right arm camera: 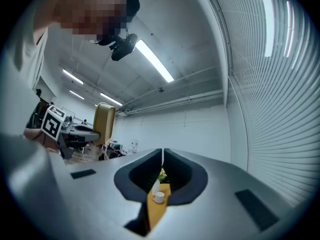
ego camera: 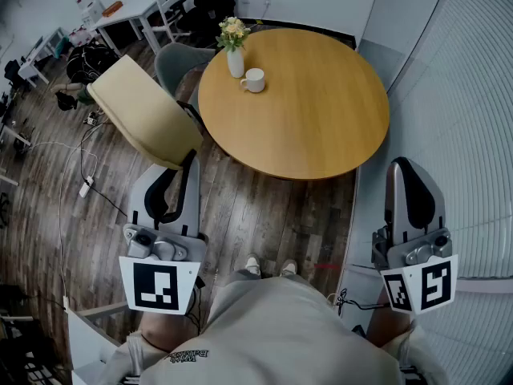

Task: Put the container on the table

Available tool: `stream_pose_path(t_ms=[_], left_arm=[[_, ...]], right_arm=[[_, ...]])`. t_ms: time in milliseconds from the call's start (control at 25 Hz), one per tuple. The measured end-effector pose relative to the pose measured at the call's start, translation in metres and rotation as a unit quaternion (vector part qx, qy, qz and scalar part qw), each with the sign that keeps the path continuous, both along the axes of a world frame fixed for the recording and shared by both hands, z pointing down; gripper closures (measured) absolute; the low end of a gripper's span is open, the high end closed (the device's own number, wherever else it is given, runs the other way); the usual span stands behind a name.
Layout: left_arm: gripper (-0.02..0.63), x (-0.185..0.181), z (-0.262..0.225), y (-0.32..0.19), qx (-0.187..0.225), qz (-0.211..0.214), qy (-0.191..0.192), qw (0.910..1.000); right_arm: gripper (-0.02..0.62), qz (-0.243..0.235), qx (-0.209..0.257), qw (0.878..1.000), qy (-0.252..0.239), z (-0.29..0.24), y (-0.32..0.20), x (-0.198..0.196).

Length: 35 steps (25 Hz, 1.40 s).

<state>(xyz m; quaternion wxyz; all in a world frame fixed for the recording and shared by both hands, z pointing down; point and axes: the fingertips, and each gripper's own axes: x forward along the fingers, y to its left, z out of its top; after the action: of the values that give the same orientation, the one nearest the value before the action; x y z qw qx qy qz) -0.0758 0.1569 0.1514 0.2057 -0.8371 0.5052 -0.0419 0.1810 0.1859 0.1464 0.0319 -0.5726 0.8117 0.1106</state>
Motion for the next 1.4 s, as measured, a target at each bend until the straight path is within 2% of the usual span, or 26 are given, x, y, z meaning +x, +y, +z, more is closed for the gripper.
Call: stream_pose_path(t_ms=[640, 840, 1400], left_arm=[[0.574, 0.017, 0.009, 0.009, -0.018, -0.007, -0.003, 0.9998], [0.574, 0.028, 0.008, 0.011, -0.022, -0.005, 0.010, 0.9997], [0.574, 0.065, 0.014, 0.025, -0.027, -0.019, 0.001, 0.9995]], right_arm=[[0.560, -0.015, -0.012, 1.000, -0.007, 0.011, 0.002, 0.015], [0.560, -0.024, -0.021, 0.999, -0.006, 0.018, 0.001, 0.023], [0.560, -0.041, -0.021, 0.999, -0.019, 0.032, 0.013, 0.063]])
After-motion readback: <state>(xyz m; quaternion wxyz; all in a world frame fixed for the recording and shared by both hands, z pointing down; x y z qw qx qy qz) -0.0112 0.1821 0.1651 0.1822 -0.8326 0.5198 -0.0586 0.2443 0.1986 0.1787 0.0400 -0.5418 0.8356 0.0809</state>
